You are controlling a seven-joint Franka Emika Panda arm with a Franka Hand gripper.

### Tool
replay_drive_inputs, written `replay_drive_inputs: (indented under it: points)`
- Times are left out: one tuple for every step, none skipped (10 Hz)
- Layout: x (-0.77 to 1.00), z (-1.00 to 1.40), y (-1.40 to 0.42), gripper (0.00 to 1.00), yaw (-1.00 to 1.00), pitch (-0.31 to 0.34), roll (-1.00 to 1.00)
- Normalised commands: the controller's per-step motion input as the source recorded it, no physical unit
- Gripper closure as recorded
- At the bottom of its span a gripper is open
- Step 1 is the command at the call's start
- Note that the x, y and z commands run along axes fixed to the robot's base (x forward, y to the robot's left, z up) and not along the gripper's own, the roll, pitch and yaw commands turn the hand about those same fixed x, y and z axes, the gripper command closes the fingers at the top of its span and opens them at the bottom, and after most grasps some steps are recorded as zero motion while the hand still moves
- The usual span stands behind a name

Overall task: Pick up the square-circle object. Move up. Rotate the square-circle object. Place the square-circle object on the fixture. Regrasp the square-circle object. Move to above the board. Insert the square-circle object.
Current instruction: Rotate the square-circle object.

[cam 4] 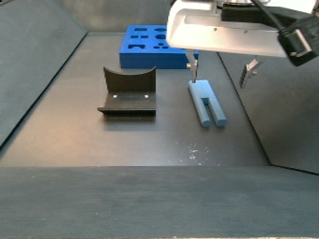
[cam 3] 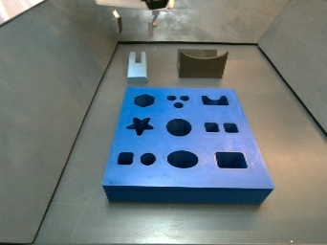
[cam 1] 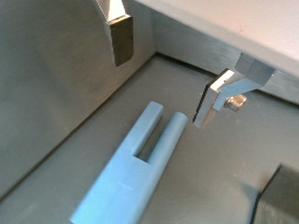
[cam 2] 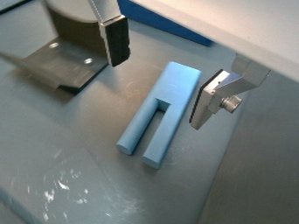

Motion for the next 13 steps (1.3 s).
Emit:
replay_drive_inputs:
  points:
    - [0.03,-0.04,0.00,0.00,0.76,-0.052,0.01]
    - [0.03,-0.04,0.00,0.00,0.60,-0.052,0.01]
    - [0.03,-0.04,0.00,0.00,0.34,-0.051,0.01]
    - [0.03,-0.04,0.00,0.00,0.22,-0.050,0.01]
    - [0.00,-1.00,0.00,0.00,0.00,0.000,0.00]
    - [0.00,-1.00,0.00,0.00,-0.03,-0.002,0.00]
    - [0.02,-1.00,0.00,0.00,-0.03,-0.025,-0.01]
    - [0.03,-1.00,0.00,0.00,-0.01,-0.036,-0.03]
    - [0.03,-1.00,0.00,0.00,0.00,-0.040,-0.04]
    - [0.05,-1.00,0.00,0.00,0.00,-0.044,-0.06]
    - [0.05,-0.95,0.01,0.00,0.01,-0.045,-0.08]
    - [0.05,-0.85,0.01,0.00,0.02,-0.048,-0.09]
    - [0.05,-0.75,0.01,0.00,0.01,-0.051,-0.10]
